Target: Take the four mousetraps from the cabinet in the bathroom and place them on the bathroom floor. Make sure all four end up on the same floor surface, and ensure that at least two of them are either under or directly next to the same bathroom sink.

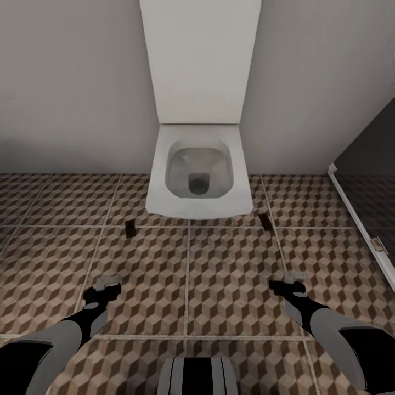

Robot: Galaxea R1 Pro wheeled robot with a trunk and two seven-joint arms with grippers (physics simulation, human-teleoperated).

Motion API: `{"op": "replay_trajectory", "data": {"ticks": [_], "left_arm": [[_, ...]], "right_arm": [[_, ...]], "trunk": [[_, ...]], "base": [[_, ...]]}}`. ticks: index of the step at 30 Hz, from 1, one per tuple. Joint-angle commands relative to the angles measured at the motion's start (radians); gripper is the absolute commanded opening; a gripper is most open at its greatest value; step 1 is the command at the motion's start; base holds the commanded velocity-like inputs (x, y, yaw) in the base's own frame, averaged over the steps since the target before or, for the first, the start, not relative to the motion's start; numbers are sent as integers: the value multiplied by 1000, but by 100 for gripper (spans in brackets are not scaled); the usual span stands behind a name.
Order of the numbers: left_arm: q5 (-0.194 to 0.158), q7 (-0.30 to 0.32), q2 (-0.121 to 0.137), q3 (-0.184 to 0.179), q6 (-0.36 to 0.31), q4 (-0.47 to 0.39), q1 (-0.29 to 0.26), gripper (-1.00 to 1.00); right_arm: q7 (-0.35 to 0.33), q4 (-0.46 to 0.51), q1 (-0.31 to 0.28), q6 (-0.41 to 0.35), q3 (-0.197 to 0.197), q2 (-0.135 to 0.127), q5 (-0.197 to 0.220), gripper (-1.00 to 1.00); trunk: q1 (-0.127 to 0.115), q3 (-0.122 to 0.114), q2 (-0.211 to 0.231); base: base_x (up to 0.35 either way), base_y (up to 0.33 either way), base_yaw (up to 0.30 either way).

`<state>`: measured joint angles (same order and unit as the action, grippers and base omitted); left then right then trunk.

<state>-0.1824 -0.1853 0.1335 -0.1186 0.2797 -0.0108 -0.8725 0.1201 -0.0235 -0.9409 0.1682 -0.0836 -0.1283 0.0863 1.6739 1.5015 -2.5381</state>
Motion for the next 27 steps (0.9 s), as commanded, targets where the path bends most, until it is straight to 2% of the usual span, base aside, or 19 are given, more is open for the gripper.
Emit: {"op": "replay_trajectory", "data": {"ticks": [1, 27], "left_arm": [[-9, -2, 0, -9, 3, 1, 0, 100], [-10, -2, 0, -9, 7, 6, 2, 100]], "right_arm": [[1, -3, -1, 5, -8, 0, 9, 100], [1, -3, -1, 4, -8, 1, 4, 100]], "trunk": [[-1, -3, 0], [-12, -104, 6]], "base": [[0, 0, 0], [0, 0, 0]]}}
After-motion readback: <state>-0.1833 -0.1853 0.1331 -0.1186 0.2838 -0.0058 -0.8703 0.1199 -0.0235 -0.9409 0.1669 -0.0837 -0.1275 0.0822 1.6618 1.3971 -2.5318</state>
